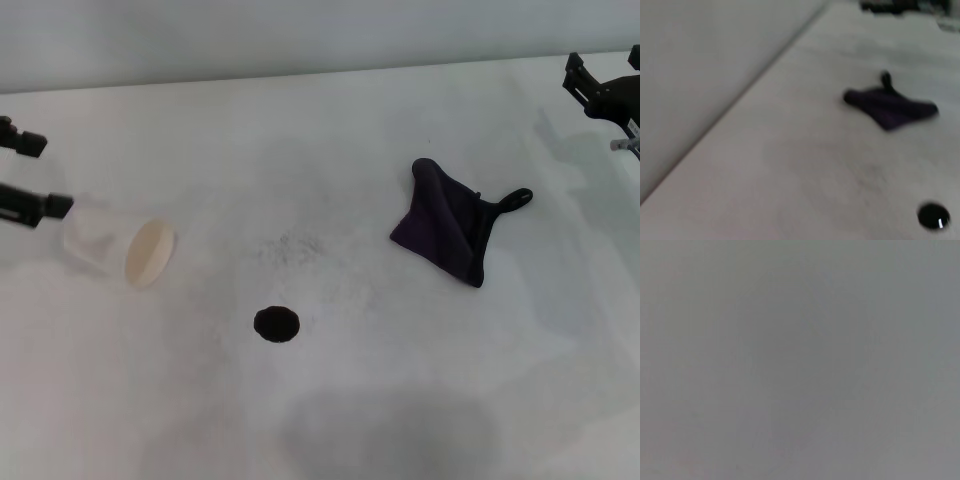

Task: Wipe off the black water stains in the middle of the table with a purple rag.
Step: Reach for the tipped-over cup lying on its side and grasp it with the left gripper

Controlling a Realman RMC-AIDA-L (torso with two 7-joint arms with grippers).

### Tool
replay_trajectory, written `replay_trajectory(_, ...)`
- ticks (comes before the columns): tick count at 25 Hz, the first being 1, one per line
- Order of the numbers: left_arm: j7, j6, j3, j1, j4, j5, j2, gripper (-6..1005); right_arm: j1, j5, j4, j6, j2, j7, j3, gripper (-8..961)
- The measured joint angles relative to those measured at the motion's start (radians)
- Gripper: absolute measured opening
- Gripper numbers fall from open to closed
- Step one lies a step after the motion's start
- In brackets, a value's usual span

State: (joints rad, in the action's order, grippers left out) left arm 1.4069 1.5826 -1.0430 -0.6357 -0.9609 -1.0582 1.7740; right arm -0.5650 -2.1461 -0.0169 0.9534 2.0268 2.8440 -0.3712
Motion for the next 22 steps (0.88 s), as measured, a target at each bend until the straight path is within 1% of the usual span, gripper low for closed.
replay_trajectory(1, 0.001, 0.026, 0.004, -0.001, -0.038, 0.032, 0.006, 891, 0.000, 0.000, 0.001, -0.001, 0.000, -0.001, 0.000, 864)
replay_trajectory(2, 0.012, 0.077, 0.007, 0.001, -0.148, 0.121, 0.033, 891, 0.000, 0.000, 0.002, -0.002, 0.000, -0.002, 0.000, 864)
replay_trajectory(3, 0.012, 0.077, 0.007, 0.001, -0.148, 0.121, 0.033, 891, 0.001, 0.000, 0.002, -0.002, 0.000, -0.003, 0.000, 864)
replay_trajectory(5, 0.018, 0.104, 0.002, 0.004, -0.241, 0.216, 0.066, 891, 0.003, 0.000, 0.008, 0.002, 0.001, -0.006, 0.000, 864)
replay_trajectory(7, 0.024, 0.124, -0.007, 0.006, -0.325, 0.331, 0.109, 890, 0.005, 0.000, 0.018, 0.010, 0.002, -0.007, 0.000, 864)
replay_trajectory(8, 0.037, 0.130, -0.010, 0.006, -0.361, 0.397, 0.135, 890, 0.005, 0.000, 0.023, 0.012, 0.002, -0.007, 0.000, 864)
replay_trajectory(10, 0.084, 0.136, -0.017, 0.005, -0.427, 0.526, 0.197, 889, 0.006, 0.000, 0.028, 0.013, 0.002, -0.007, 0.000, 864)
replay_trajectory(11, 0.110, 0.133, -0.016, 0.005, -0.449, 0.575, 0.224, 889, 0.006, 0.000, 0.028, 0.013, 0.002, -0.007, 0.000, 864)
replay_trajectory(13, 0.201, 0.117, -0.033, 0.011, -0.485, 0.686, 0.291, 889, 0.007, 0.000, 0.029, 0.014, 0.001, -0.007, 0.000, 864)
replay_trajectory(14, 0.201, 0.117, -0.033, 0.011, -0.485, 0.686, 0.291, 888, 0.006, 0.000, 0.029, 0.014, 0.001, -0.007, 0.000, 864)
replay_trajectory(15, 0.217, 0.103, -0.062, 0.020, -0.486, 0.708, 0.300, 888, 0.006, 0.000, 0.029, 0.014, 0.001, -0.007, 0.000, 864)
replay_trajectory(19, 0.190, -0.022, -0.187, 0.066, -0.484, 0.717, 0.299, 885, 0.005, -0.002, 0.029, 0.014, 0.001, -0.008, 0.000, 863)
replay_trajectory(20, 0.206, -0.082, -0.247, 0.095, -0.491, 0.717, 0.299, 883, 0.006, -0.004, 0.029, 0.014, 0.001, -0.008, 0.000, 863)
replay_trajectory(21, 0.206, -0.082, -0.247, 0.095, -0.491, 0.717, 0.299, 882, 0.007, -0.007, 0.029, 0.014, 0.001, -0.008, 0.000, 863)
replay_trajectory(22, 0.223, -0.104, -0.277, 0.110, -0.492, 0.720, 0.297, 881, 0.008, -0.009, 0.029, 0.014, 0.000, -0.008, 0.000, 863)
